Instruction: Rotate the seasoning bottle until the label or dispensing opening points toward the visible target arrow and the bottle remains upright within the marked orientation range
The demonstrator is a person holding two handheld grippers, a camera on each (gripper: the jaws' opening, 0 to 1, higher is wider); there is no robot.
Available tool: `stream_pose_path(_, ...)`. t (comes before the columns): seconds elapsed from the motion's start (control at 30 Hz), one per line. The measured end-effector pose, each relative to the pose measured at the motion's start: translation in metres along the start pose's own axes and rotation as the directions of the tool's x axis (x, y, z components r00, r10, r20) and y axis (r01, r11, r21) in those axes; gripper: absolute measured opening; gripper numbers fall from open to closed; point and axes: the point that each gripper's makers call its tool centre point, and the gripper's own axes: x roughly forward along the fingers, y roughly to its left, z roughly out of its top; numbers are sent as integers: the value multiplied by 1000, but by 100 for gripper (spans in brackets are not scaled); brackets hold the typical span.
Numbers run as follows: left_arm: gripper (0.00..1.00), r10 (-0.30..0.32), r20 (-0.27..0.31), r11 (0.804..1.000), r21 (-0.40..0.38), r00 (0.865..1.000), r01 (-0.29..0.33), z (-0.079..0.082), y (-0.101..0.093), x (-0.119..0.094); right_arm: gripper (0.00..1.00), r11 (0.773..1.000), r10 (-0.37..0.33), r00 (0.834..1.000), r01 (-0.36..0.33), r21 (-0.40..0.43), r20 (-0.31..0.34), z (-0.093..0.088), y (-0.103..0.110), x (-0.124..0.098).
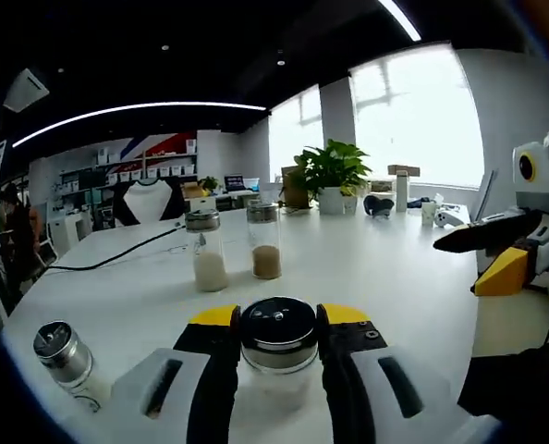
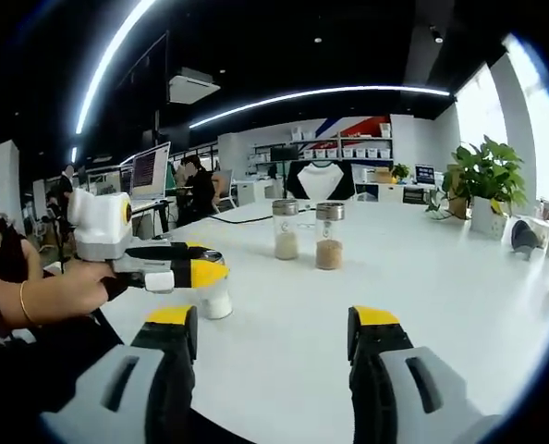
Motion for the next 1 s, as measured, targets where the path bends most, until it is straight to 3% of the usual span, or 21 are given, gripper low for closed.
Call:
stream_pose_path(0.2, 35, -18, 27, 1000, -18, 999, 19, 0, 0, -2, 65, 1000, 1, 1000, -1, 7, -4, -2, 1, 0)
stream_pose_path(0.33, 37, 19, -1, 1000, 0, 1000, -19, -4, 2, -2, 64, 1000, 2, 1000, -2, 10, -3, -3, 1, -1)
stream_pose_path(0.37, 39, 42, -23, 998, 42, 999, -41, -7, 3, -2, 64, 1000, 2, 1000, -2, 9, -1, -3, 2, -1)
stream_pose_path(0.4, 40, 44, -9, 998, 37, 999, -44, -6, 2, -1, 63, 1000, 0, 1000, 0, 7, 0, -2, 2, -1)
stream_pose_path(0.5, 41, 45, -56, 997, 69, 997, -41, -15, 1, 2, 63, 1000, 2, 1000, -2, 6, 13, 0, 3, -2)
stream_pose_path(1.0, 37, 29, -58, 1000, 0, 998, -29, -18, 0, 4, 63, 1000, -1, 1000, 1, 15, 0, -6, 3, -2)
